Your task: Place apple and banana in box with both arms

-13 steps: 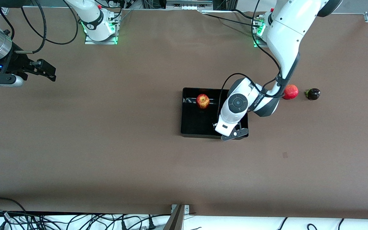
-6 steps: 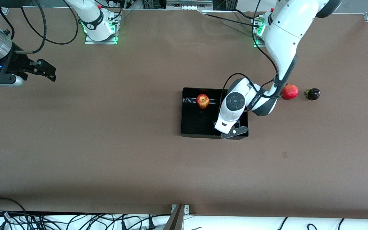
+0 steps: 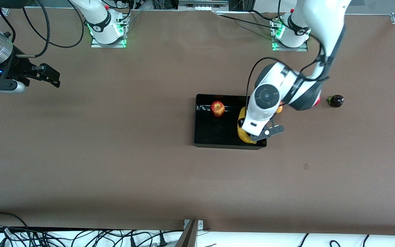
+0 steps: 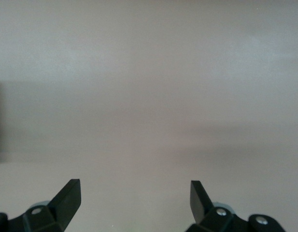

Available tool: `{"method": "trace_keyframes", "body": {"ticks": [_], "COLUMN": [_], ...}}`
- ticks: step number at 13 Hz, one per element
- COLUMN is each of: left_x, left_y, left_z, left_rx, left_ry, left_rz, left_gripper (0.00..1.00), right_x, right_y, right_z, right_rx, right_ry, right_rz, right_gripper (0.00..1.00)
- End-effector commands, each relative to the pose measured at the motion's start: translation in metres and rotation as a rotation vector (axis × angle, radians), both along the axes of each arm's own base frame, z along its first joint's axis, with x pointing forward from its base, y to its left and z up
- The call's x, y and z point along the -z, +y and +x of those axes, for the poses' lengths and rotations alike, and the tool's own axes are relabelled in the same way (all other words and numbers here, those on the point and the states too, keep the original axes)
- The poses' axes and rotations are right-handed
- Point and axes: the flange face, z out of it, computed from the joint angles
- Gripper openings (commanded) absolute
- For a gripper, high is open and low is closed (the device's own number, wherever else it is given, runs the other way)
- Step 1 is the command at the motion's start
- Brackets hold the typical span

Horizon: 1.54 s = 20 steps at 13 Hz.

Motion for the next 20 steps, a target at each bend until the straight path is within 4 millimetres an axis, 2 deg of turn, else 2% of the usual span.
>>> {"method": "trace_keyframes", "body": {"ticks": [1,5,7,9,12,16,20], "left_x": [-0.059,-0.143,-0.186,-0.218,-0.246,-0.255,-0.263], "left_y": [0.065,0.18,0.226,0.262,0.289,0.287,0.292], "left_z": [0.003,0.001,-0.012,-0.029,-0.046,-0.052,-0.049], "left_rx": [0.06,0.155,0.189,0.295,0.342,0.363,0.345], "left_ry": [0.061,0.056,0.025,0.025,0.01,-0.005,-0.042], "left_rz": [-0.054,-0.115,-0.145,-0.17,-0.173,-0.175,-0.176], "left_gripper": [1.0,1.0,1.0,1.0,1.0,1.0,1.0], "right_x": [-0.004,-0.004,-0.004,-0.004,-0.004,-0.003,-0.003], "right_y": [-0.002,-0.002,-0.002,-0.002,-0.002,-0.002,-0.002], "right_z": [0.001,0.001,0.001,0.001,0.001,0.001,0.001], "right_rx": [-0.006,-0.006,-0.006,-0.006,-0.006,-0.006,-0.006], "right_ry": [-0.001,-0.001,-0.001,0.0,0.0,0.002,0.002], "right_rz": [0.021,0.021,0.021,0.02,0.02,0.02,0.02], "right_gripper": [1.0,1.0,1.0,1.0,1.0,1.0,1.0]}}
